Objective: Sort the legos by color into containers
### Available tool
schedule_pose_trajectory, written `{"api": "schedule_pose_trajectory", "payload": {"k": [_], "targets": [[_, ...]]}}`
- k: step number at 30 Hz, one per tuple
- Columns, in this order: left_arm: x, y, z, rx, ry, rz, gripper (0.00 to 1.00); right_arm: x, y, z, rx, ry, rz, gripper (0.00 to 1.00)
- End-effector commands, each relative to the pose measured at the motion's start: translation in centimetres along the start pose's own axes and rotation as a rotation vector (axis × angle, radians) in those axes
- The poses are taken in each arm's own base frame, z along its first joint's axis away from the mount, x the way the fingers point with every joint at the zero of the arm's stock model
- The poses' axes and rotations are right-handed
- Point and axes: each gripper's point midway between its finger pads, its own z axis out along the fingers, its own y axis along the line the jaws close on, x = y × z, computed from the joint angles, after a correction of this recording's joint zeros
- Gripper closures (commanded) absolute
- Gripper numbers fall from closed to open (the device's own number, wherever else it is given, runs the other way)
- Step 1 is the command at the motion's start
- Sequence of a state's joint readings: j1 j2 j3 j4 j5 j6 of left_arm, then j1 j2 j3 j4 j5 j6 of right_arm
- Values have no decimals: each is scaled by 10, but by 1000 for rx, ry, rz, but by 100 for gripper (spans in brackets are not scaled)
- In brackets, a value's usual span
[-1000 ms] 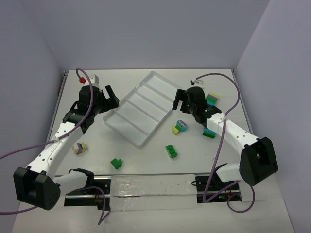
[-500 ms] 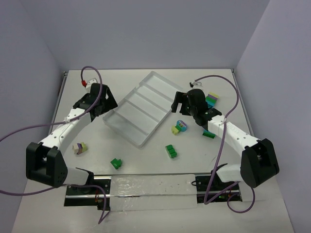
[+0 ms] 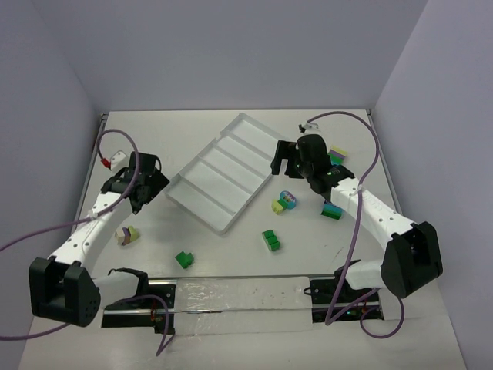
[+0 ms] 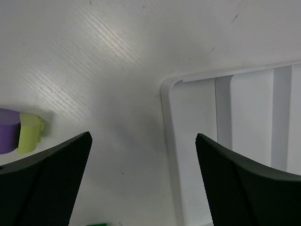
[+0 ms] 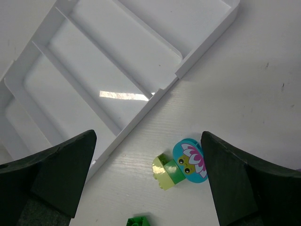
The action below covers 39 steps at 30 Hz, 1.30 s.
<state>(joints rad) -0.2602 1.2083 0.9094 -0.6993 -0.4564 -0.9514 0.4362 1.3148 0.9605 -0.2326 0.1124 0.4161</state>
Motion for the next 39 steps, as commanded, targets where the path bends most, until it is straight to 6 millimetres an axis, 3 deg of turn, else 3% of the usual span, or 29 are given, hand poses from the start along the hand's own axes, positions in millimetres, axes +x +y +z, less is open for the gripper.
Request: {"api": "schedule_pose_trajectory", "payload": {"k": [1,6,11,15,19,27,39], "targets": [[-16,31,-11,-79,-50,-101,1,-27,12,-12,-21,-49,-28,0],[-16,58,-13,-140,-26,-166,2,-16,20,-10,-79,-12,-45,0],[-14,67,-9,-223,10,-237,2,-7,17,-6,-77,16,-55,0],[-9,73,-10,-320,57,-260,2,-5,6,-1,-20,13,-74,0],[0,91,-14,-413,65,-325,2,-5,-6,1,41,14,-98,0],[-1,126,2,-532,101,-317,1,7,-16,12,87,49,-104,0],[16,140,22,-536,217,-449,1,12,-14,20,84,83,-113,0]]}}
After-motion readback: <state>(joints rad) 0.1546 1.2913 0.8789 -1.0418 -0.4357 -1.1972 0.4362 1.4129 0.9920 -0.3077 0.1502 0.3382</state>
